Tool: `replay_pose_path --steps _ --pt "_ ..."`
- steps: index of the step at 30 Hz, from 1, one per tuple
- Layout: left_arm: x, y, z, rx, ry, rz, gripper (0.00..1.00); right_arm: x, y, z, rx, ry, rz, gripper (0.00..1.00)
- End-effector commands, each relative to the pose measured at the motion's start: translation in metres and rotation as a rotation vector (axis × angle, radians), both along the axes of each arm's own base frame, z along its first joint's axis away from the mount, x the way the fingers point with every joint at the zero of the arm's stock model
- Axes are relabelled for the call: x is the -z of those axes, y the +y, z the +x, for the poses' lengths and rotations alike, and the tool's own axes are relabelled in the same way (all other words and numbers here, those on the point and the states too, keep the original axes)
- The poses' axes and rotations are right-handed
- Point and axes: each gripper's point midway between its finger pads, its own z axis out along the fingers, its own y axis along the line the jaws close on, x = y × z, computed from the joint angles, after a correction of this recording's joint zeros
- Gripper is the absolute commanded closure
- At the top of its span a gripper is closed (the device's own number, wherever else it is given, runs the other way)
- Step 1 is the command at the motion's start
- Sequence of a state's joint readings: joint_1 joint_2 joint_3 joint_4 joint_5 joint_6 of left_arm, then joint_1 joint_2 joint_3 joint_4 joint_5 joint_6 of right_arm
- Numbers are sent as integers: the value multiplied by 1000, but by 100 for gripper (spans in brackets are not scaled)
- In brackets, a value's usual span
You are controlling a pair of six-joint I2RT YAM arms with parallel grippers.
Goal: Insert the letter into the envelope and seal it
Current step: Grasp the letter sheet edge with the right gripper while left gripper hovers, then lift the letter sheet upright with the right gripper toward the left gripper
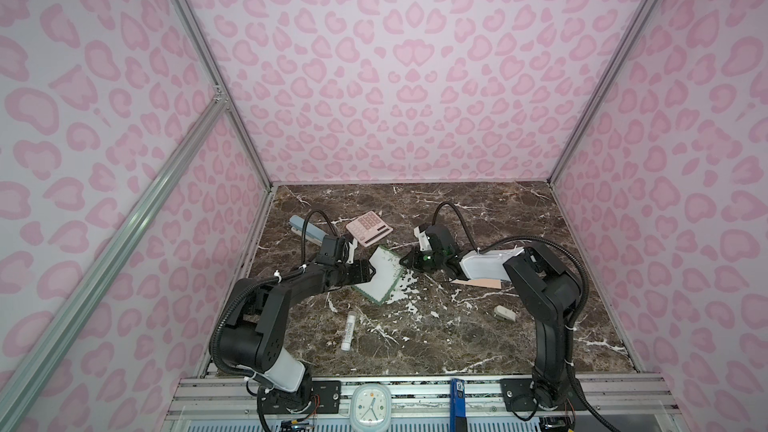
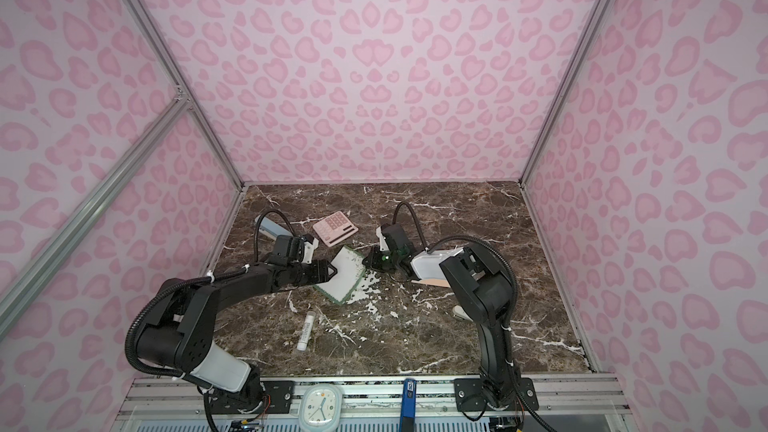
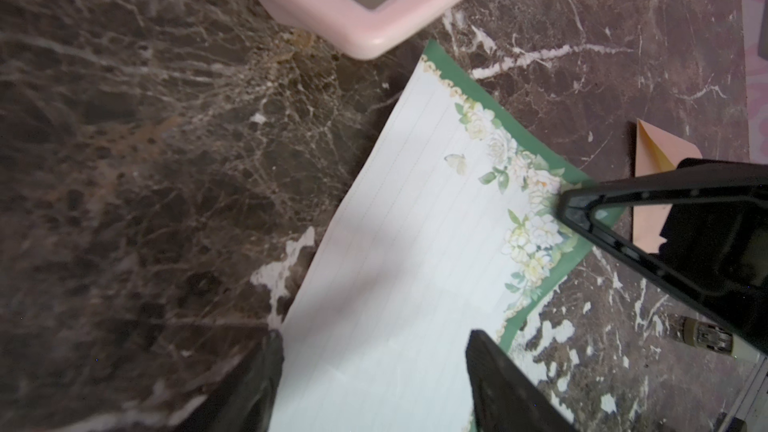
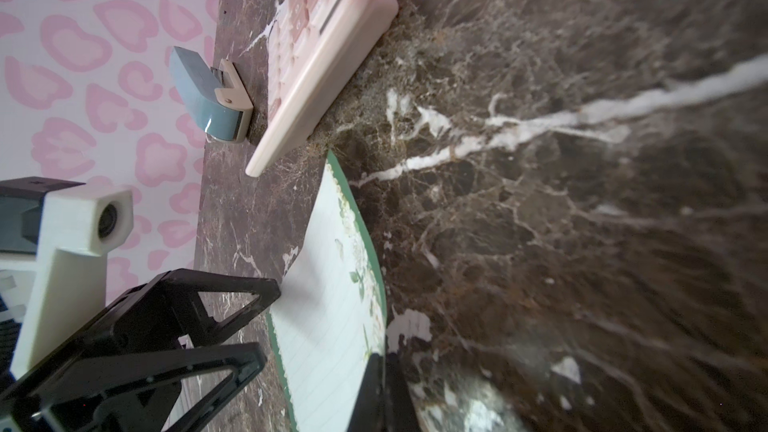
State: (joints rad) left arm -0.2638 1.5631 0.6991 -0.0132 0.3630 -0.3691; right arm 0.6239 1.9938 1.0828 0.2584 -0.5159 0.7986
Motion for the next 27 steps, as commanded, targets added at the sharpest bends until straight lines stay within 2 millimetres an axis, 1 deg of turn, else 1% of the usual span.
replay_pose_path --steps 1,3,6,10,13,16,19,21,24,27 --pt "-8 -2 -3 18 -25 -11 25 -4 -2 0 -27 -41 -29 100" --pt "-17 -2 -6 28 -58 -8 23 -9 -3 -3 -53 -65 -35 100" --pt "-34 -3 -9 51 -130 33 19 -25 -4 -8 -102 -131 -26 100" --pt "-57 -3 -14 64 -227 62 16 -42 -9 -19 -182 -196 -57 100" --pt "-81 -2 -17 51 -312 50 14 -56 -16 -26 -228 -232 -93 100" --pt "-104 0 -20 34 -389 25 13 -76 -26 -30 -246 -265 -109 100" --pt "-127 0 -24 28 -462 -12 10 -105 -38 -29 -233 -311 -93 100" --pt "-141 -3 -28 34 -508 -50 8 -128 -45 -29 -217 -345 -65 100" --pt "-153 -8 -31 53 -558 -97 7 -160 -52 -31 -207 -402 -26 100" --pt "-160 -12 -32 74 -591 -124 6 -191 -55 -36 -215 -461 7 100"
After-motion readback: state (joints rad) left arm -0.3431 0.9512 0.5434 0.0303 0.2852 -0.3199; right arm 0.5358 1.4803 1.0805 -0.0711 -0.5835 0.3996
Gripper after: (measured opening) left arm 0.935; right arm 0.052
